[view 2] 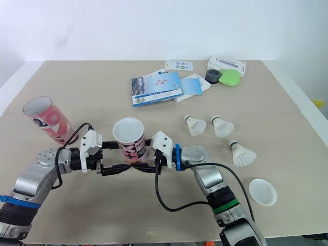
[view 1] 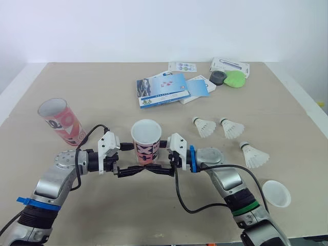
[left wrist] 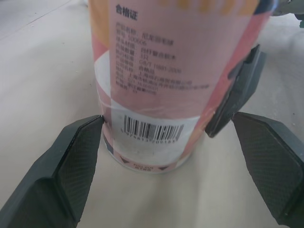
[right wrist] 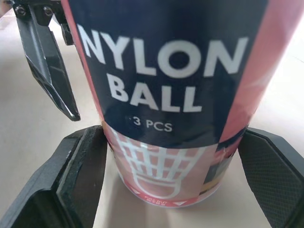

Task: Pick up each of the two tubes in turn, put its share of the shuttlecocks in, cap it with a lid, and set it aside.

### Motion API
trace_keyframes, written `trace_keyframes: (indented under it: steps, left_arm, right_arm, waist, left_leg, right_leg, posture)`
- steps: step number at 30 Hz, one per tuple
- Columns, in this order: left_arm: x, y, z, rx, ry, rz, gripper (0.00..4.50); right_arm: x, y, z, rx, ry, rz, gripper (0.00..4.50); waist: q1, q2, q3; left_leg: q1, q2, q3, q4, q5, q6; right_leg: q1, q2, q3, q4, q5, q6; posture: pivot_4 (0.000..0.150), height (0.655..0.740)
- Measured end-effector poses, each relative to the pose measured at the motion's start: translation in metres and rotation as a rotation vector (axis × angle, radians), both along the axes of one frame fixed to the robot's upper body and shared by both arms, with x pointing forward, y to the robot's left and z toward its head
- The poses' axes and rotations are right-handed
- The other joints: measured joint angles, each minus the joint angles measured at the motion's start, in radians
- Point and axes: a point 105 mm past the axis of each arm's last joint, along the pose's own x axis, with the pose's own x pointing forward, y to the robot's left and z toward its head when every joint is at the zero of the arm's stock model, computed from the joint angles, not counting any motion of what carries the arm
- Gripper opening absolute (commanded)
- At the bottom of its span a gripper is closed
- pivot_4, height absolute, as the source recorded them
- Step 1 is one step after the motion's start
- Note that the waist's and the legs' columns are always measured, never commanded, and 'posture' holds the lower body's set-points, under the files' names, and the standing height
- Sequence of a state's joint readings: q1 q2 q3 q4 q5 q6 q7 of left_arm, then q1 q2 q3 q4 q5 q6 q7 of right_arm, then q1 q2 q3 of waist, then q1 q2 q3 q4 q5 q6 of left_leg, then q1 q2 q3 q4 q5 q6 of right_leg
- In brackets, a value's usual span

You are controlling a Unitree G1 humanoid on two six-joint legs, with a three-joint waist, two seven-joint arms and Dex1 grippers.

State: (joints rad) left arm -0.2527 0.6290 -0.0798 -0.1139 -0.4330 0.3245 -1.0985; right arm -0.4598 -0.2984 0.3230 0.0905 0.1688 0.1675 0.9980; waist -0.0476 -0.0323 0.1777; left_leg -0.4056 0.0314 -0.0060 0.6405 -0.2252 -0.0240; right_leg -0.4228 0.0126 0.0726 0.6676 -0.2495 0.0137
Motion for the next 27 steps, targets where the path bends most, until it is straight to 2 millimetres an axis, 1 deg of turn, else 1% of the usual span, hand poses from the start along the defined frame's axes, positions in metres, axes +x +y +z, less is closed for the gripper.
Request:
trace_keyframes:
  steps: [3, 7, 8, 9, 10, 11, 12, 13, 15, 16, 17, 18, 19, 20, 21, 22, 23, 24, 25, 26, 27]
  left_arm:
    - [0.000, 0.001, -0.001, 0.003, 0.003, 0.003, 4.50]
    - [0.001, 0.007, 0.004, 0.005, -0.006, 0.018, 4.50]
    - [0.000, 0.011, 0.018, -0.015, -0.011, 0.030, 4.50]
    - [0.000, 0.013, 0.023, -0.015, -0.017, 0.034, 4.50]
    - [-0.001, 0.019, 0.042, -0.024, -0.042, 0.051, 4.50]
    - [-0.002, 0.023, 0.057, -0.025, -0.072, 0.058, 4.50]
    - [-0.004, 0.023, 0.075, -0.034, -0.115, 0.059, 4.50]
    - [-0.006, 0.020, 0.088, -0.052, -0.149, 0.052, 4.50]
    - [-0.007, 0.013, 0.098, -0.076, -0.170, 0.033, 4.50]
    - [-0.006, 0.003, 0.105, -0.113, -0.179, 0.014, 4.50]
    - [-0.006, 0.001, 0.106, -0.120, -0.181, 0.012, 4.50]
    - [-0.003, -0.012, 0.113, -0.158, -0.198, -0.013, 4.50]
    - [-0.002, -0.017, 0.115, -0.172, -0.206, -0.027, 4.50]
    - [0.001, -0.030, 0.121, -0.205, -0.219, -0.055, 4.50]
    - [0.003, -0.050, 0.128, -0.250, -0.241, -0.105, 4.50]
    - [0.002, -0.057, 0.129, -0.259, -0.245, -0.123, 4.50]
    - [0.004, -0.069, 0.128, -0.274, -0.245, -0.146, 4.50]
    - [0.005, -0.071, 0.128, -0.279, -0.242, -0.147, 4.50]
    - [0.010, -0.083, 0.125, -0.306, -0.229, -0.158, 4.50]
    - [0.016, -0.094, 0.128, -0.349, -0.229, -0.158, 4.50]
    - [0.016, -0.102, 0.131, -0.380, -0.231, -0.170, 4.50]
  right_arm:
    - [0.000, 0.001, 0.001, 0.004, -0.004, 0.004, 3.68]
    - [-0.001, -0.001, 0.001, 0.000, -0.007, 0.004, 3.68]
    - [-0.004, -0.007, 0.003, -0.005, -0.016, -0.005, 3.68]
    - [-0.005, -0.009, 0.003, -0.006, -0.015, -0.009, 3.68]
    - [-0.007, -0.018, 0.006, 0.000, -0.011, -0.036, 3.68]
    - [-0.006, -0.025, 0.009, 0.013, -0.007, -0.066, 3.68]
    - [-0.005, -0.034, 0.017, 0.035, -0.012, -0.109, 3.68]
    - [-0.003, -0.041, 0.026, 0.061, -0.023, -0.151, 3.68]
    - [0.000, -0.050, 0.041, 0.104, -0.039, -0.202, 3.68]
    - [0.002, -0.063, 0.056, 0.151, -0.052, -0.275, 3.68]
    - [0.002, -0.065, 0.058, 0.159, -0.055, -0.289, 3.68]
    - [0.006, -0.080, 0.066, 0.204, -0.052, -0.379, 3.68]
    - [0.008, -0.086, 0.069, 0.219, -0.052, -0.414, 3.68]
    - [0.013, -0.102, 0.076, 0.254, -0.061, -0.510, 3.68]
    - [0.023, -0.131, 0.087, 0.301, -0.093, -0.668, 3.68]
    - [0.026, -0.144, 0.092, 0.320, -0.112, -0.733, 3.68]
    - [0.029, -0.170, 0.099, 0.338, -0.147, -0.856, 3.68]
    - [0.029, -0.175, 0.100, 0.338, -0.154, -0.881, 3.68]
    - [0.030, -0.211, 0.101, 0.333, -0.190, -1.049, 3.68]
    - [0.031, -0.240, 0.097, 0.322, -0.196, -1.185, 3.68]
    - [0.030, -0.262, 0.092, 0.320, -0.192, -1.287, 3.68]
  waist:
    - [0.000, 0.000, 0.000]
    - [0.000, 0.000, 0.000]
    - [0.001, 0.000, 0.000]
    - [0.001, -0.001, 0.000]
    - [0.001, -0.002, 0.000]
    - [0.001, -0.002, 0.000]
    - [0.002, -0.001, 0.000]
    - [0.002, -0.001, 0.000]
    - [0.003, -0.001, 0.000]
    - [0.003, -0.001, 0.000]
    - [0.004, -0.001, 0.000]
    - [0.007, -0.001, 0.000]
    - [0.010, -0.001, 0.000]
    - [0.016, -0.001, 0.000]
    - [0.024, -0.001, 0.000]
    - [0.024, -0.001, 0.000]
    - [0.023, -0.001, 0.000]
    - [0.023, -0.001, 0.000]
    - [0.019, -0.001, 0.000]
    - [0.023, 0.000, 0.000]
    - [0.029, 0.000, 0.000]
  left_leg:
    - [0.000, 0.000, 0.000, 0.000, 0.000, 0.000]
    - [0.000, 0.000, 0.000, 0.001, 0.000, 0.000]
    - [-0.001, 0.000, -0.001, 0.001, 0.000, 0.000]
    - [-0.002, 0.000, -0.002, 0.001, 0.000, 0.000]
    - [-0.002, 0.000, -0.002, 0.001, 0.000, 0.000]
    - [-0.002, 0.001, -0.003, 0.001, 0.000, 0.000]
    - [-0.002, 0.000, -0.002, 0.001, 0.000, 0.000]
    - [-0.001, -0.001, -0.002, 0.001, 0.000, 0.000]
    - [-0.001, -0.001, -0.001, 0.003, 0.000, 0.000]
    - [-0.002, -0.002, -0.002, 0.004, 0.000, 0.000]
    - [-0.002, -0.002, -0.002, 0.005, 0.000, 0.000]
    - [-0.002, -0.003, -0.003, 0.007, 0.000, 0.000]
    - [-0.002, -0.003, -0.003, 0.009, 0.000, 0.000]
    - [-0.003, -0.003, -0.003, 0.011, 0.000, 0.000]
    - [-0.003, -0.004, -0.002, 0.013, 0.000, 0.000]
    - [-0.002, -0.004, -0.001, 0.014, 0.000, 0.000]
    - [-0.001, -0.004, 0.001, 0.014, 0.000, 0.000]
    - [-0.001, -0.004, 0.001, 0.014, 0.000, 0.000]
    - [-0.001, -0.004, 0.003, 0.014, 0.000, 0.000]
    - [-0.001, -0.005, 0.002, 0.014, 0.000, 0.001]
    - [-0.002, -0.005, 0.002, 0.015, 0.001, 0.001]
  right_leg:
    - [0.000, 0.000, 0.000, 0.000, 0.000, 0.000]
    - [0.000, 0.000, 0.000, 0.001, 0.000, 0.000]
    - [0.000, 0.000, 0.000, 0.001, 0.000, 0.000]
    - [0.000, 0.000, -0.001, 0.000, 0.000, 0.000]
    - [0.000, -0.001, -0.001, 0.000, 0.000, 0.000]
    - [0.000, -0.002, -0.001, 0.000, 0.000, 0.000]
    - [0.000, -0.003, -0.001, 0.000, 0.000, 0.001]
    - [0.001, -0.004, -0.001, 0.000, 0.000, 0.002]
    - [0.002, -0.004, 0.000, 0.000, 0.000, 0.005]
    - [0.002, -0.004, -0.001, 0.000, 0.000, 0.006]
    - [0.003, -0.004, -0.001, 0.000, 0.001, 0.006]
    - [0.004, -0.003, -0.001, 0.000, 0.001, 0.006]
    - [0.004, -0.003, -0.002, 0.000, 0.002, 0.006]
    - [0.005, -0.003, -0.002, 0.000, 0.003, 0.007]
    - [0.006, -0.003, -0.001, -0.001, 0.005, 0.009]
    - [0.006, -0.003, 0.000, -0.001, 0.005, 0.009]
    - [0.007, -0.003, 0.002, -0.001, 0.006, 0.010]
    - [0.007, -0.003, 0.003, -0.001, 0.006, 0.011]
    - [0.006, -0.002, 0.004, -0.001, 0.007, 0.010]
    - [0.007, -0.002, 0.003, -0.001, 0.007, 0.010]
    - [0.007, -0.003, 0.003, -0.002, 0.007, 0.011]
  posture:
    - [0.150, 0.7400]
    - [0.150, 0.7400]
    - [0.150, 0.7400]
    - [0.150, 0.7400]
    - [0.150, 0.7400]
    - [0.150, 0.7400]
    - [0.150, 0.7400]
    - [0.150, 0.7400]
    - [0.150, 0.7400]
    - [0.150, 0.7400]
    - [0.150, 0.7400]
    - [0.150, 0.7400]
    - [0.150, 0.7400]
    - [0.150, 0.7400]
    - [0.150, 0.7400]
    - [0.150, 0.7400]
    - [0.150, 0.7400]
    - [0.150, 0.7400]
    - [0.150, 0.7400]
    - [0.150, 0.7400]
    - [0.150, 0.7400]
